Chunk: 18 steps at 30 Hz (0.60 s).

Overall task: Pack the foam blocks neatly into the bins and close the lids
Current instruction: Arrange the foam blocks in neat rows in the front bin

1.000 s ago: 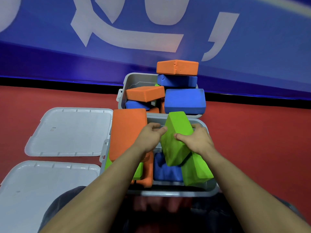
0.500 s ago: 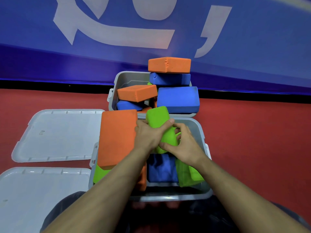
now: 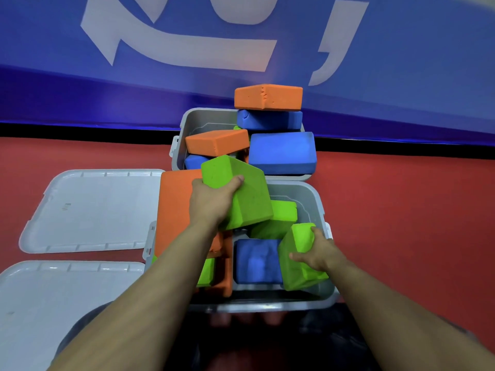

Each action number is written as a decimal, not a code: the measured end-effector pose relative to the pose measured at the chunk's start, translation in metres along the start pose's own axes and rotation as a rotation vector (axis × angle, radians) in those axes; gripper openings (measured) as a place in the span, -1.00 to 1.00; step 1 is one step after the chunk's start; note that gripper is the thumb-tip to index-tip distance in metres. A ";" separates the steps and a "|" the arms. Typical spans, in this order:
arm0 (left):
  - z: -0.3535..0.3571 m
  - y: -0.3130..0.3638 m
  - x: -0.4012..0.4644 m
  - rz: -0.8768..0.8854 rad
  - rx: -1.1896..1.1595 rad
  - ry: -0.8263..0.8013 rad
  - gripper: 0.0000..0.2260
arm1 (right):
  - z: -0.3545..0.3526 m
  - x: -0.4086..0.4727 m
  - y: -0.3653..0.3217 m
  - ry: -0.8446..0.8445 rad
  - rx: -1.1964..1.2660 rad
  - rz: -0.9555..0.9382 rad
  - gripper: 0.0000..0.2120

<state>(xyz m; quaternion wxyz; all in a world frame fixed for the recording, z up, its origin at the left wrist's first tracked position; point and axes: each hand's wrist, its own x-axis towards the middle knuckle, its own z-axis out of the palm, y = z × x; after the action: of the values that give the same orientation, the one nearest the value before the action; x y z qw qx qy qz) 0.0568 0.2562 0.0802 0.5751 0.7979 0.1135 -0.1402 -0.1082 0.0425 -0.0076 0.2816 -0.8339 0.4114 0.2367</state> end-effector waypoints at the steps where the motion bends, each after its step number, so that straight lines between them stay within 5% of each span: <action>1: -0.001 0.000 0.000 0.008 -0.009 0.010 -0.21 | 0.003 0.001 0.002 0.017 -0.032 0.001 0.11; 11: -0.005 0.003 0.005 0.067 -0.055 0.065 -0.16 | -0.025 -0.010 -0.028 0.235 0.017 -0.051 -0.23; 18: -0.010 0.004 0.014 0.059 -0.136 0.079 -0.21 | -0.075 -0.056 -0.075 0.495 0.007 -0.219 -0.22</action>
<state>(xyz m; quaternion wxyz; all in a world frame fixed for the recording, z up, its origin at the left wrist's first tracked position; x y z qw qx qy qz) 0.0722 0.2642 0.0820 0.6268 0.7650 0.1219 -0.0838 -0.0655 0.0619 0.1027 0.1992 -0.9050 0.3758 -0.0077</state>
